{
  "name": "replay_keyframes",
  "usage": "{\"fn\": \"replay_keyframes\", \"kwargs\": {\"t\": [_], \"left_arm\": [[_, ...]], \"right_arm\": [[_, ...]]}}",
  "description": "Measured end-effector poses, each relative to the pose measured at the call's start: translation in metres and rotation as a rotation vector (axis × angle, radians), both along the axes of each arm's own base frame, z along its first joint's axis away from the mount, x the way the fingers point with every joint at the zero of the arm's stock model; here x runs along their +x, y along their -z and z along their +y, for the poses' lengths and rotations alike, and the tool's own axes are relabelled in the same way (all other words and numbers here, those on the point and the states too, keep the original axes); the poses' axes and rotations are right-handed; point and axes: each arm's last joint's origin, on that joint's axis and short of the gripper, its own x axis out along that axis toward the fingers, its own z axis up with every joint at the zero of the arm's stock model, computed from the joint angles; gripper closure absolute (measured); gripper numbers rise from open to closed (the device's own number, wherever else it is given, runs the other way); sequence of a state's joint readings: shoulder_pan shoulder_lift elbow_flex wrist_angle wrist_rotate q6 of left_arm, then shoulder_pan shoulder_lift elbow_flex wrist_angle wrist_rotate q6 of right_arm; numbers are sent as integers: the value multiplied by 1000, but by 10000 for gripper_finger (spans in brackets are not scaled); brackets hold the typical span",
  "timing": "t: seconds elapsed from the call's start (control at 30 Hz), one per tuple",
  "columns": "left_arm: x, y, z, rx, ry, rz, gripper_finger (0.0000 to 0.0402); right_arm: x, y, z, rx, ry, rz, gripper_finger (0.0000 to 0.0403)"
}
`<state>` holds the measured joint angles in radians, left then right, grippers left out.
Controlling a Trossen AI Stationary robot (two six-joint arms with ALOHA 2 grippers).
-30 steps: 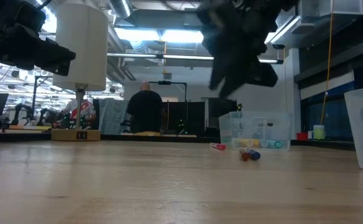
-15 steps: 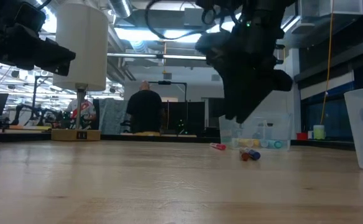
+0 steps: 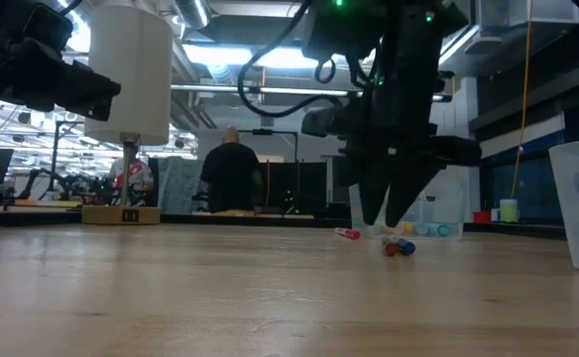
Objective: Pick & Place Markers
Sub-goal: Put the brown marker pen into the bottom transparent bin
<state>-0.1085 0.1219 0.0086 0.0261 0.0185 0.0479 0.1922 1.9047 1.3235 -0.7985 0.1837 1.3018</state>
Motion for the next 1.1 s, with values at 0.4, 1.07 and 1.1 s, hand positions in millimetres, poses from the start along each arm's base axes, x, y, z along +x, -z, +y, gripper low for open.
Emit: {"fn": "replay_keyframes", "kwargs": {"t": [0.4, 1.07, 1.1], "left_arm": [[0, 0, 0, 0, 0, 0, 334], [0, 0, 0, 0, 0, 1, 332], [0, 0, 0, 0, 0, 1, 333]], "right_arm": [[2, 13, -10, 36, 32, 54, 281], [-3, 30, -15, 4, -38, 101, 329], [-2, 32, -15, -2, -45, 102, 341]]}}
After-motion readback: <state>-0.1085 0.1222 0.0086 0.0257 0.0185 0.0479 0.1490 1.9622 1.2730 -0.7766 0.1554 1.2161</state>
